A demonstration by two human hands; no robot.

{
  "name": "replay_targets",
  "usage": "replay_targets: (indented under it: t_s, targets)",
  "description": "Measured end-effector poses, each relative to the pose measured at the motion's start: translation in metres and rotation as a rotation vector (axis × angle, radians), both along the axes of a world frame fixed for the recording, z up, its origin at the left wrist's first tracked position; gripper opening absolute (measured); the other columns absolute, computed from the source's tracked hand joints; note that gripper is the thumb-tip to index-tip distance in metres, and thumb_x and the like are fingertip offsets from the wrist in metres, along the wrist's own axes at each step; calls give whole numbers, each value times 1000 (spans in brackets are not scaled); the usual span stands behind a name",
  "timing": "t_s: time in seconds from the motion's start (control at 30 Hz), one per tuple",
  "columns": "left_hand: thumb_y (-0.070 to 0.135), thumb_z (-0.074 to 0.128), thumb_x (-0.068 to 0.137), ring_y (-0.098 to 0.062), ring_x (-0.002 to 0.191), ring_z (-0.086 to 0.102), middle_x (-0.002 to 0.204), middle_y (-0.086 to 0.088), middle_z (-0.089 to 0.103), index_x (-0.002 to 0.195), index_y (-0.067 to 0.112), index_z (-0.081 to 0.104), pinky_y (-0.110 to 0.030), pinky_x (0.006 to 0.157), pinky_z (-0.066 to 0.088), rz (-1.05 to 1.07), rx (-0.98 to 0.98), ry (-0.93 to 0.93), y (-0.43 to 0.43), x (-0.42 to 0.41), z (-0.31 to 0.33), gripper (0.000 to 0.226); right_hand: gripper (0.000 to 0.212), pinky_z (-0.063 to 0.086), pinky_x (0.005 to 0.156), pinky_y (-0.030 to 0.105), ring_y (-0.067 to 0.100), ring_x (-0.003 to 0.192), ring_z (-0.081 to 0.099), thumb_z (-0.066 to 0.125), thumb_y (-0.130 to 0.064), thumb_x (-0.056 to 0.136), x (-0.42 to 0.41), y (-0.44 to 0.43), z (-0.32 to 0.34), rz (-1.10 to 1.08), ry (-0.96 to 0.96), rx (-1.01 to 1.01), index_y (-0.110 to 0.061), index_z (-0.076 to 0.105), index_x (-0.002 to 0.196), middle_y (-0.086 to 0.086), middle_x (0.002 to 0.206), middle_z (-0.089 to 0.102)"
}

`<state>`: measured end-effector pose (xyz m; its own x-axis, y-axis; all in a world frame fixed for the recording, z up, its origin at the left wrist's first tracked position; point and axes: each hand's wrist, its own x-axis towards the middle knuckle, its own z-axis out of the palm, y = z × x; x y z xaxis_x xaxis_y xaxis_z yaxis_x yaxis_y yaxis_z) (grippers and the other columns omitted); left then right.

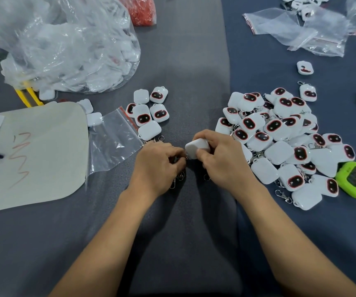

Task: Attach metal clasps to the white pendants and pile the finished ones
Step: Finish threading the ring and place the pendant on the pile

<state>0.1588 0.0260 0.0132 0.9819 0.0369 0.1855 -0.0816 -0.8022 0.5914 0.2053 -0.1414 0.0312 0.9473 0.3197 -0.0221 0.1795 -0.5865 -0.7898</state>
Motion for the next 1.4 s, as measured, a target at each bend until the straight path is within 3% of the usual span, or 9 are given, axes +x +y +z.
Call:
replay_targets:
  t_s: [0.1,0.23,0.4,0.57,0.77,0.9,1.07,1.4]
  targets:
    - [30,67,80,-14,63,49,61,13,53,80,24,78,-31,69,34,-3,6,3,-1,0,0,13,20,42,61,19,9,68,56,63,-5,87,-2,0,1,16,-62,-36,-23,70,94,-10,68,62]
    - [30,66,82,-15,62,47,61,11,54,79,22,77,-33,70,36,-10,12,2,0,0,-1,14,10,46,69,37,17,71,56,60,-11,92,-11,2,-1,84,-168,-125,-19,66,94,-2,75,65]
    - [28,67,78,-13,64,48,61,12,54,76,21,77,-34,72,40,11,-39,9,-1,2,1,13,22,50,63,28,12,65,61,60,-6,87,-7,-1,-3,-35,15,7,-26,68,93,-7,68,66]
    - [26,67,79,-16,64,53,62,9,60,78,22,79,-38,73,44,-14,-54,37,1,2,3,13,29,60,59,37,16,53,67,56,4,89,5,2,-2,-109,154,210,-20,70,97,6,71,71]
    - [28,69,80,-15,66,53,67,8,65,85,25,80,-34,73,40,-16,-47,27,2,-1,4,13,28,53,55,29,9,51,62,61,-4,87,10,-1,-4,32,108,76,-29,68,94,-5,66,68]
    - [31,66,80,-11,64,49,64,8,63,80,24,80,-23,66,36,16,-17,-1,1,-2,5,15,25,50,62,25,5,63,62,65,-9,87,11,-5,-4,55,72,18,-33,67,94,-17,74,67]
    - [30,66,80,-15,64,52,59,6,57,75,23,77,-37,71,43,45,-73,46,1,-2,6,14,26,45,62,24,8,63,58,62,-4,83,9,-4,-2,58,63,-5,-28,69,90,-19,66,63]
    - [27,68,78,-12,61,47,57,7,56,72,22,77,-32,70,37,36,-44,31,2,-1,5,12,23,45,61,23,4,61,58,60,-6,83,4,4,1,67,59,-55,-26,69,88,-16,63,61]
